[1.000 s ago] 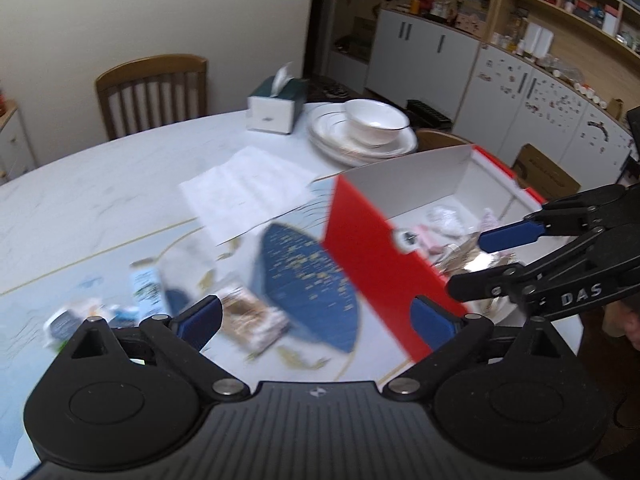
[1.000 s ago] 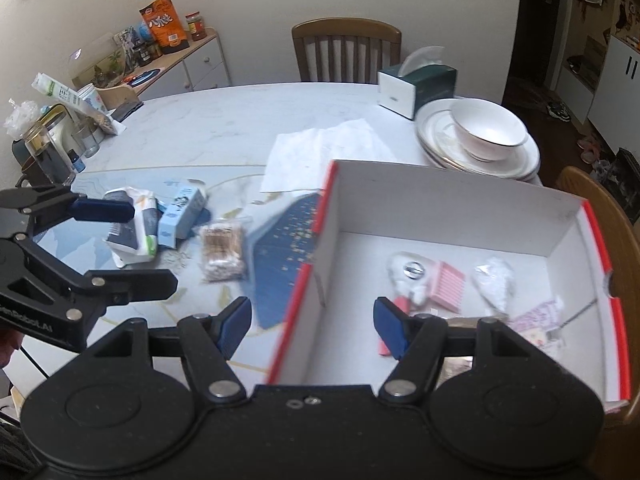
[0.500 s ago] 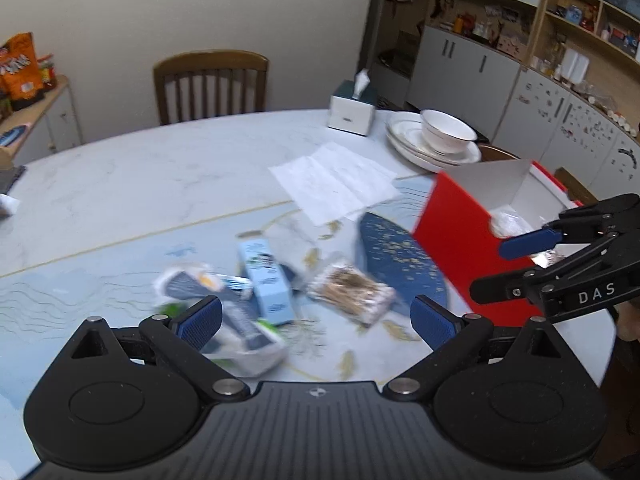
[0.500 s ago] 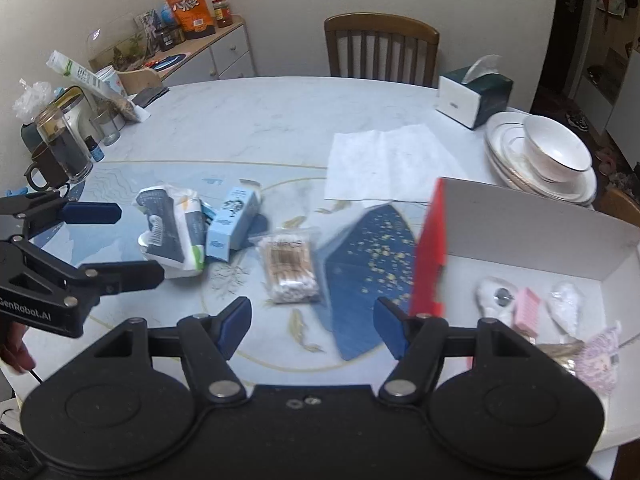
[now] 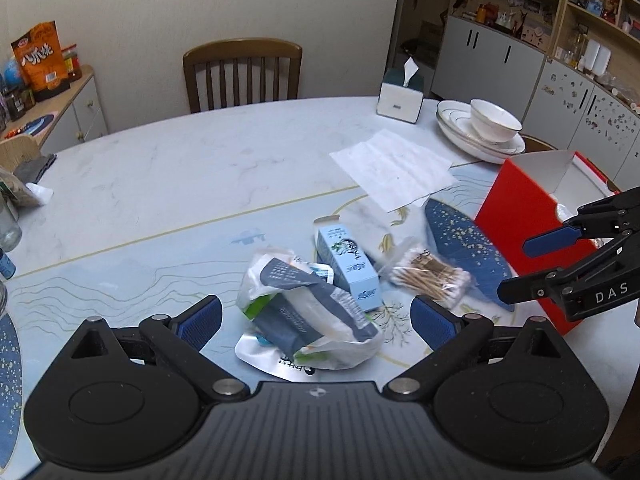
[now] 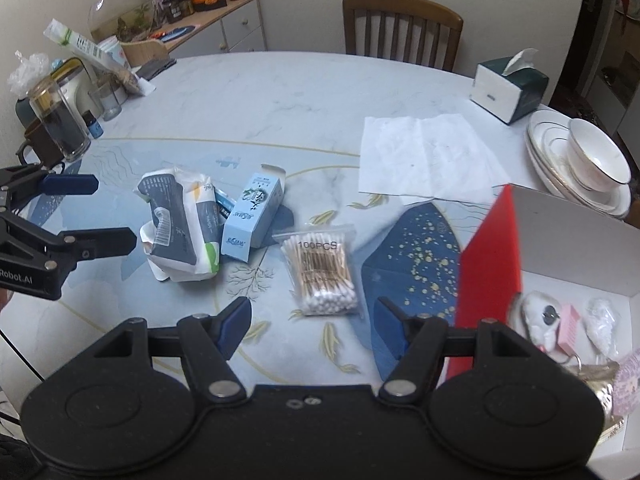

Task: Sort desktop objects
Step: 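Grasp the white wipes pack with the left tool while the right tool grasps the cotton-swab bag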

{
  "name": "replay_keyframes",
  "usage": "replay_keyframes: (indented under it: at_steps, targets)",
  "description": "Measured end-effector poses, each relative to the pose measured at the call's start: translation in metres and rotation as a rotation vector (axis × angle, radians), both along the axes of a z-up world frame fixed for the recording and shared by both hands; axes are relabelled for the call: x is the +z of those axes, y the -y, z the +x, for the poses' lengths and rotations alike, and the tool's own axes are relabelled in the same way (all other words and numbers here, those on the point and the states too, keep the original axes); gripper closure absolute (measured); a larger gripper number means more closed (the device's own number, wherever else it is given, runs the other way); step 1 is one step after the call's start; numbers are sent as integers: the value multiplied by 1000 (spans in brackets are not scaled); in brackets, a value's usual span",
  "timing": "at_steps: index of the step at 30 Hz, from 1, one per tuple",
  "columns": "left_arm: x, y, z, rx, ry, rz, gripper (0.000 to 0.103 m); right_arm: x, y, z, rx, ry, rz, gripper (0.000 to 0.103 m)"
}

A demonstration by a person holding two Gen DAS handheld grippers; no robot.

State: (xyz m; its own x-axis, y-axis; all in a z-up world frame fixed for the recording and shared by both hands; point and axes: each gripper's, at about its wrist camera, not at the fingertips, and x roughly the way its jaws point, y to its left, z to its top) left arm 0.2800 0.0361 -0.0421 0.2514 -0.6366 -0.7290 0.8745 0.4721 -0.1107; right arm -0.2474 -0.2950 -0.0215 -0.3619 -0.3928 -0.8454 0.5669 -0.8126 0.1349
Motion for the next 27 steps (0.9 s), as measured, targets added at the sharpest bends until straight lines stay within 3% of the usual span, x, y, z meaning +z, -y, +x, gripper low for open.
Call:
replay_keyframes:
  at_steps: [12, 27]
  targets:
    - [-21, 21, 34, 57, -55, 41, 2, -31, 27, -28, 32, 46, 37, 36]
    - [-47, 38, 52, 57, -117, 87, 2, -70, 38, -50, 28, 76, 75, 36]
